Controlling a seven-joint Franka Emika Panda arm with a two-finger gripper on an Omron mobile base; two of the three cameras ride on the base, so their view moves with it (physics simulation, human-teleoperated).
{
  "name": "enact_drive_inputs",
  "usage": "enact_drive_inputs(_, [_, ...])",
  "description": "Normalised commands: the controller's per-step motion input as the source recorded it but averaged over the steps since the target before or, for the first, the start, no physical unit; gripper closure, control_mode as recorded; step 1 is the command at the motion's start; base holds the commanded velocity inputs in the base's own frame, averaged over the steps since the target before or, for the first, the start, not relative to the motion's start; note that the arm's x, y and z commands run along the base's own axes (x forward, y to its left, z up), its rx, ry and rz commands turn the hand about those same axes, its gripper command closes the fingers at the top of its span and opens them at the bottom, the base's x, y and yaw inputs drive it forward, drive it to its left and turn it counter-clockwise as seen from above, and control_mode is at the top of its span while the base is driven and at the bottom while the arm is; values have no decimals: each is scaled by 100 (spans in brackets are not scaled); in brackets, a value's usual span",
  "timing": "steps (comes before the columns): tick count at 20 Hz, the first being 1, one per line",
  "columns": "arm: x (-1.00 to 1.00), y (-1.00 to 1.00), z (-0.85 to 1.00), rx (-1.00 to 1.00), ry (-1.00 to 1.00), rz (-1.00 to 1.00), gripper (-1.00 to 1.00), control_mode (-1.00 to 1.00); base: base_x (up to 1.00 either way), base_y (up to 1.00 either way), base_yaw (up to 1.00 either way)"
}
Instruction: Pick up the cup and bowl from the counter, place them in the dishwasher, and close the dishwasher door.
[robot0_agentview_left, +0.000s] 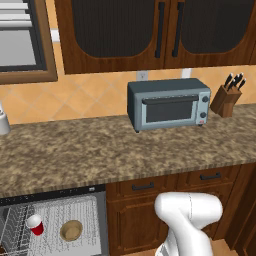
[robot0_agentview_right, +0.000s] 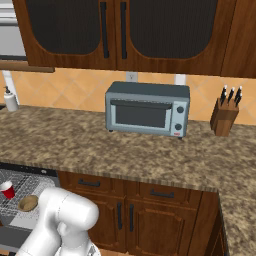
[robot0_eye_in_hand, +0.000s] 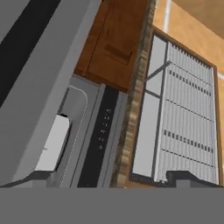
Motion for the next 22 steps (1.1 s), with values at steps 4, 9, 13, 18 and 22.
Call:
enact_drive_inputs(4, [-27, -8, -100, 27, 0, 0, -100, -100, 0, 0, 0])
enact_drive_inputs(9, [-56, 4, -100, 10, 9, 0, -100, -100, 0, 0, 0])
enact_drive_inputs(13, [-10, -1, -78, 3, 15, -2, -100, -100, 0, 0, 0])
enact_drive_inputs(18, [45, -4, -50, 10, 3, -11, -100, -100, 0, 0, 0])
enact_drive_inputs(22, [17, 0, -47, 18, 11, -10, -100, -100, 0, 0, 0])
